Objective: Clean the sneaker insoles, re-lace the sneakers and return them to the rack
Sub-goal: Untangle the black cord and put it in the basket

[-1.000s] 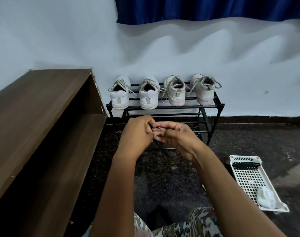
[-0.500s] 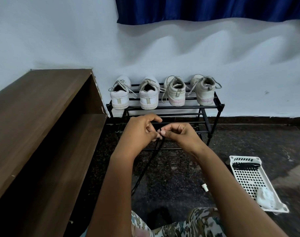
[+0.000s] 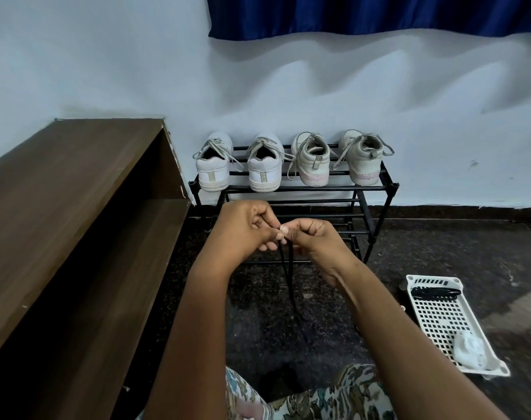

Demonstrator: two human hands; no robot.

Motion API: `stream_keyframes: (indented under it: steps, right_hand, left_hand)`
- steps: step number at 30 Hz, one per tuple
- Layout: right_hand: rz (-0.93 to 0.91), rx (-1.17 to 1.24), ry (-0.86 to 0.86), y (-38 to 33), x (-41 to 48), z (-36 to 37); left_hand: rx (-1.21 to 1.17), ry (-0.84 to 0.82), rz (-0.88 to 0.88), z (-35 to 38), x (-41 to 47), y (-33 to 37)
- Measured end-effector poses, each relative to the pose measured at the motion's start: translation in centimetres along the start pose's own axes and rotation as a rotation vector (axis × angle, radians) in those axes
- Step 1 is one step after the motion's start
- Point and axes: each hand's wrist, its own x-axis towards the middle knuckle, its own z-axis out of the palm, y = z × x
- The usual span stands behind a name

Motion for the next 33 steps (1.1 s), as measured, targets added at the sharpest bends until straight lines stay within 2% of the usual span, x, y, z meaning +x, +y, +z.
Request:
stream_keyframes:
  steps: [7, 9, 16, 23, 27, 30, 33]
  right_hand:
    - [0.045, 0.041, -0.186, 0.2, -0.1, 0.8]
    - [0.037, -0.013, -0.226, 0.5, -0.1, 0.9]
    - [0.053, -0.144, -0.196, 0.7, 0.2, 0.2]
    - [0.082, -0.314, -0.256, 0.7, 0.0, -2.4]
    - [0.136, -0.371, -0.270, 0.8, -0.5, -4.0]
    - [0.176, -0.441, -0.283, 0.5, -1.2, -5.2]
    - [0.215, -0.578, -0.257, 0.7, -1.5, -6.7]
  left_hand:
    - [-0.029, 0.073, -0.002, -0.6, -0.1, -0.2]
    - [-0.012, 0.095, -0.008, -0.7, -0.1, -0.2]
    - [-0.016, 0.253, -0.011, -2.5, -0.4, -0.8]
    - [-0.100, 0.732, 0.063, -6.7, -2.0, -1.7]
    - [-0.134, 1.065, 0.118, -8.5, -3.2, -1.3]
    - [-0.203, 1.290, 0.084, -10.0, -4.1, -2.0]
    - [-0.180, 1.374, -0.016, -11.8, -4.8, -3.9]
